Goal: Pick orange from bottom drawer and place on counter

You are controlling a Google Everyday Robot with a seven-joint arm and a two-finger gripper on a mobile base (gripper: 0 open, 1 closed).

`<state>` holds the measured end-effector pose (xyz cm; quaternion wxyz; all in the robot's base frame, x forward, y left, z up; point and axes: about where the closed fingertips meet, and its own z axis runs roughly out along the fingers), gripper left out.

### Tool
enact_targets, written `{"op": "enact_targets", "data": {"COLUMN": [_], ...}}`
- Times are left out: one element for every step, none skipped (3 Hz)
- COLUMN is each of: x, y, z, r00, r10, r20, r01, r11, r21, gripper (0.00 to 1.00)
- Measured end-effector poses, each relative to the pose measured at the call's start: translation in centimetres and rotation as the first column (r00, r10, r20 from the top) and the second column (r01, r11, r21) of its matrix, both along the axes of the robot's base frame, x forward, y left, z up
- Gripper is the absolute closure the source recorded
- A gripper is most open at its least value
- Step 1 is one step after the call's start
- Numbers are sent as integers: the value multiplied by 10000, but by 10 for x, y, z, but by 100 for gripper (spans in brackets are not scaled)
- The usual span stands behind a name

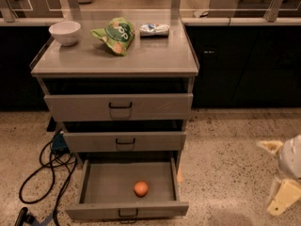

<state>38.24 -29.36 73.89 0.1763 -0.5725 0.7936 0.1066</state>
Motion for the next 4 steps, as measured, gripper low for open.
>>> {"op": "enact_targets", "data": {"x": [2,-3,-4,9], "y": [-3,4,4,1], "z": [-77,-118,-116,-111], "r00": [9999,9969,9970,9998], "r10": [3,212,189,-166], "r20": [-160,-751,-751,128], "r01": [24,-40,-20,122], "r11": [9853,9748,9758,9577], "r21": [1710,2232,2189,2875], "gripper": [0,0,0,0]}}
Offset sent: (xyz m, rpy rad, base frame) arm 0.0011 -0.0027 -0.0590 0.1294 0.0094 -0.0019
